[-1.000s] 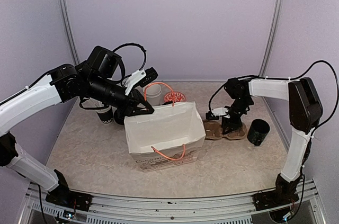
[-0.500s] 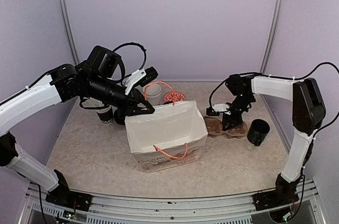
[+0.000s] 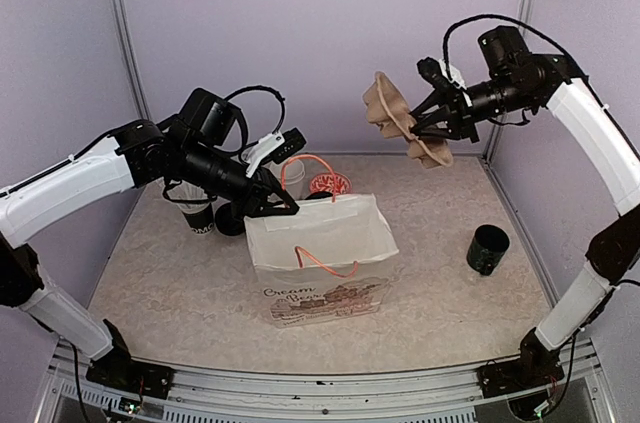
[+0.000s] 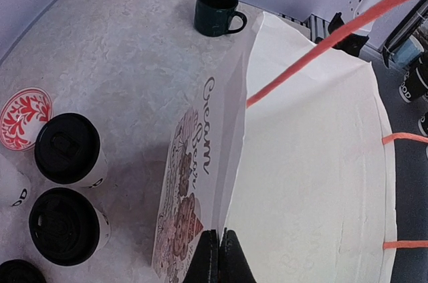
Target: Pack the takeout coffee
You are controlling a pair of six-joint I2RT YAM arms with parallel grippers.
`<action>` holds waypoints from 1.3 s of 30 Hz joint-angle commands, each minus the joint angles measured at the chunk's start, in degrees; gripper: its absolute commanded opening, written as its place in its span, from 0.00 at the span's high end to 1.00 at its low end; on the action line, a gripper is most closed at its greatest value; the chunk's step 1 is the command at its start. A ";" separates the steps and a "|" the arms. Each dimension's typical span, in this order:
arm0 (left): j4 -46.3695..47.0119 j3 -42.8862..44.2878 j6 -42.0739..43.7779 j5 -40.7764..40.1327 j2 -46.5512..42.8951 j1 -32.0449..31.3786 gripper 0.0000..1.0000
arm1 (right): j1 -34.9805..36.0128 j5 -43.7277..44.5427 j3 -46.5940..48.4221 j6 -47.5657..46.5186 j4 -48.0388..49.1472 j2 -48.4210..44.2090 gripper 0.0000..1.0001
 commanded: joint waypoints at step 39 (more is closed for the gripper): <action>1.82 7.92 -5.40 10.82 7.35 0.56 1.00 | 28.40 -13.13 3.10 6.54 0.36 4.95 0.84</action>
